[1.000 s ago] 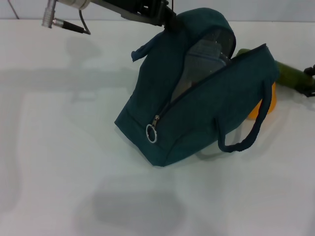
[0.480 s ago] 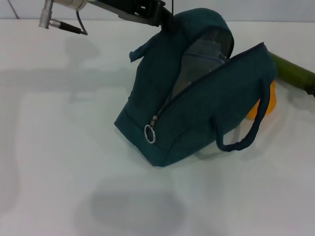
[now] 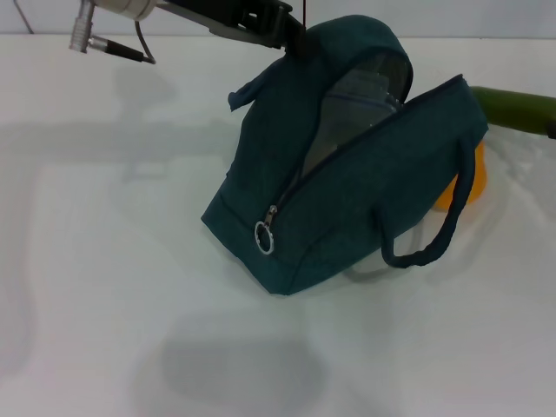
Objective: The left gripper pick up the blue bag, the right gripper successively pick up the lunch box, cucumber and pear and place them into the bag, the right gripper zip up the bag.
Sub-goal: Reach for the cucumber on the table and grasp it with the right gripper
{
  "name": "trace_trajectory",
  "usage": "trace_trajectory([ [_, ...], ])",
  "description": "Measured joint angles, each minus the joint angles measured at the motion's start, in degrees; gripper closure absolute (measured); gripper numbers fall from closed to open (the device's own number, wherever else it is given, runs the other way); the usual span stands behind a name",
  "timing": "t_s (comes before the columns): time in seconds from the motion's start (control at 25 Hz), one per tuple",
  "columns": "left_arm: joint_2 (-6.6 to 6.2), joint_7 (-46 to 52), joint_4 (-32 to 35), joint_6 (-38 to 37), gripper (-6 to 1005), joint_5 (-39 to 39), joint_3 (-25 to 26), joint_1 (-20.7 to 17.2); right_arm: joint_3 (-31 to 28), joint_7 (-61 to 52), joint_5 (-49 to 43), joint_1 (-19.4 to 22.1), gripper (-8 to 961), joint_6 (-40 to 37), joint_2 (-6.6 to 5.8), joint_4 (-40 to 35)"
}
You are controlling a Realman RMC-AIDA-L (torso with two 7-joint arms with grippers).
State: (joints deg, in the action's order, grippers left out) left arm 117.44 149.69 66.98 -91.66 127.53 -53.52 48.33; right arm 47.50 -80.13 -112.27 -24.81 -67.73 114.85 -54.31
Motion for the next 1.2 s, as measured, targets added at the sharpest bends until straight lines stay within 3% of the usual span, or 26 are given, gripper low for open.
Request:
trace_trajectory([
  [0.28,-0.18,0.0,0.0,0.7,951,0.0,-0.1,0.6,0.0,1.4,0.9,-0.8,472,0.0,-0.75,4.0],
  [0.48,-0.39,0.0,-0.3,1.4,951,0.0,0.0,0.6,0.5,1.5,0.8,-0.1,474,-1.3,-0.39,4.6],
  [0.8,-0.55,0.0,-0.4,1.6,952,0.0,0.0,0.6,0.5,0.0,-1.2,3.0,476,-4.7,-0.14,4.2],
  [1.2,-0.58,0.0,-0.1,1.6,952,0.0,0.0,0.6,0.1,-6.1,-5.5,7.1,478,-10.8,-0.86,-0.1],
])
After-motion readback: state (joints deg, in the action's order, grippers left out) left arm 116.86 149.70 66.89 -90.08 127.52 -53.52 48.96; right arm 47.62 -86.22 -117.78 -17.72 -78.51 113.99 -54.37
